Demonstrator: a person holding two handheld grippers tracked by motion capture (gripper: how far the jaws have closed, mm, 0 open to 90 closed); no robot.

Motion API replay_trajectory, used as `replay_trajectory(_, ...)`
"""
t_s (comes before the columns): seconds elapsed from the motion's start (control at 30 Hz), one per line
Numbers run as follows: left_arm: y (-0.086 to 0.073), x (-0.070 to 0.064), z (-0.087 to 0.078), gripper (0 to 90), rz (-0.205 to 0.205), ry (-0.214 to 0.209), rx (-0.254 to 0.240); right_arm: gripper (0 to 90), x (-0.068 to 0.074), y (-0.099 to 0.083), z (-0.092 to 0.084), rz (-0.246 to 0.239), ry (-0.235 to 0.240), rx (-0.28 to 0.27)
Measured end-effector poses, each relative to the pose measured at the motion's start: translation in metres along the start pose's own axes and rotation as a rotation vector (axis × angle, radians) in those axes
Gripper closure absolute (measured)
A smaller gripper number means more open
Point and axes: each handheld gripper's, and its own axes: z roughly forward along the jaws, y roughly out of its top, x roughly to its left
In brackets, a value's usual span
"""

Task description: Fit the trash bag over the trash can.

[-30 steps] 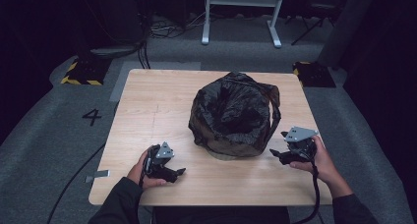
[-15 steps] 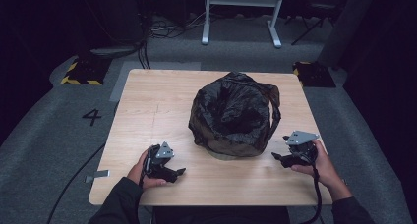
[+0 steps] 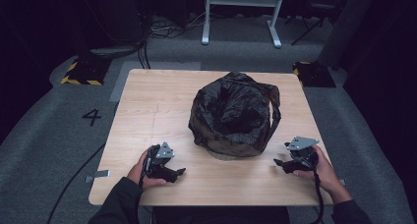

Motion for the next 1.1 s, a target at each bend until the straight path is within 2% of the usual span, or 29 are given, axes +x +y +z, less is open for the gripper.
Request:
replay_trajectory(0.33, 0.0, 0.0, 0.0, 13.0, 0.0, 0.0, 0.0, 22.1, 0.003, -0.012, 0.004, 0.024, 0.011, -0.001)
replay_trajectory(0.47, 0.0, 0.0, 0.0, 13.0, 0.0, 0.0, 0.0, 22.1, 0.004, -0.018, 0.003, 0.043, 0.019, -0.029)
replay_trajectory(0.87, 0.0, 0.0, 0.0, 13.0, 0.0, 0.0, -0.001, 17.5, 0.0, -0.038, 0.002, 0.172, 0.042, -0.109)
replay_trajectory(0.97, 0.0, 0.0, 0.0, 12.9, 0.0, 0.0, 0.0, 14.9, -0.001, -0.041, 0.002, 0.202, 0.04, -0.117)
replay_trajectory(1.1, 0.0, 0.0, 0.0, 13.0, 0.0, 0.0, 0.0, 13.8, -0.004, -0.044, 0.001, 0.216, 0.039, -0.111)
